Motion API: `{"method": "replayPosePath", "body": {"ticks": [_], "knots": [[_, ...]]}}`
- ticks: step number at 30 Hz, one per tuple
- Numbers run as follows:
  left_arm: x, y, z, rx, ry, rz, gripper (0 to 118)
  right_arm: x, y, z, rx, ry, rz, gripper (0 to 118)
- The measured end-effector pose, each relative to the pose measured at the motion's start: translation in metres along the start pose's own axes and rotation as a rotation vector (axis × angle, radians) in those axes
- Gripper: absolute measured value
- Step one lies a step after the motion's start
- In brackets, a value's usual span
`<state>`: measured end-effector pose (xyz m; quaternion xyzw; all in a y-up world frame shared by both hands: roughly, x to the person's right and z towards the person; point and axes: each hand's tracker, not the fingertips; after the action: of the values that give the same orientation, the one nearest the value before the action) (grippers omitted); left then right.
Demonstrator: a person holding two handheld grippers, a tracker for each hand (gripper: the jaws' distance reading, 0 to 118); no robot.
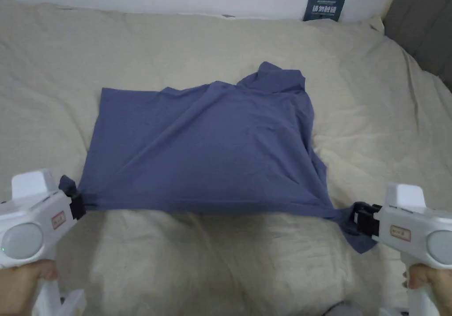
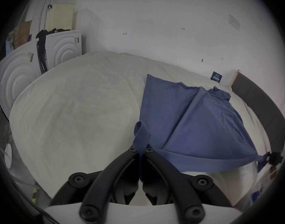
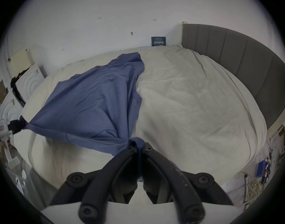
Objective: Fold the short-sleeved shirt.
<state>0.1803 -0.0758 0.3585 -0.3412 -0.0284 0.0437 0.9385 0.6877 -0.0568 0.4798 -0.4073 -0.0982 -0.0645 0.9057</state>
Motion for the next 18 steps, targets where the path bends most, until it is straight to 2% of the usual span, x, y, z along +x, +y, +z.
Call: {"method": "replayPosePath", "body": {"ticks": [7, 8, 9, 10, 11, 12, 13, 14, 15, 18], "knots": [[-0.017, -0.056, 0.029, -0.055, 0.023, -0.012, 3, 0.006, -0.062, 0.027, -0.059, 0.016, 0.04, 8], [-0.018, -0.059, 0.029, -0.066, 0.03, -0.015, 9, 0.006, -0.067, 0.028, -0.061, 0.017, 0.04, 8], [-0.018, -0.059, 0.029, -0.07, 0.037, -0.008, 21, 0.006, -0.069, 0.028, -0.059, 0.02, 0.03, 9], [-0.02, -0.057, 0.031, -0.075, 0.052, 0.004, 41, 0.008, -0.072, 0.026, -0.048, 0.024, 0.006, 14], [-0.022, -0.055, 0.032, -0.07, 0.064, 0.027, 73, 0.01, -0.071, 0.026, -0.05, 0.033, -0.014, 40], [-0.026, -0.051, 0.035, -0.048, 0.051, 0.064, 95, 0.011, -0.069, 0.028, -0.049, 0.036, -0.036, 70], [-0.029, -0.045, 0.04, -0.02, 0.04, 0.094, 113, 0.013, -0.067, 0.03, -0.037, 0.038, -0.054, 94], [-0.03, -0.038, 0.046, 0.015, 0.039, 0.104, 118, 0.015, -0.065, 0.034, -0.02, 0.044, -0.06, 114], [-0.031, -0.032, 0.053, 0.05, 0.033, 0.106, 118, 0.015, -0.059, 0.04, 0.029, 0.052, -0.067, 118], [-0.019, -0.007, 0.074, 0.168, 0.009, 0.059, 118, 0.007, -0.04, 0.071, 0.165, 0.07, -0.065, 118]]}}
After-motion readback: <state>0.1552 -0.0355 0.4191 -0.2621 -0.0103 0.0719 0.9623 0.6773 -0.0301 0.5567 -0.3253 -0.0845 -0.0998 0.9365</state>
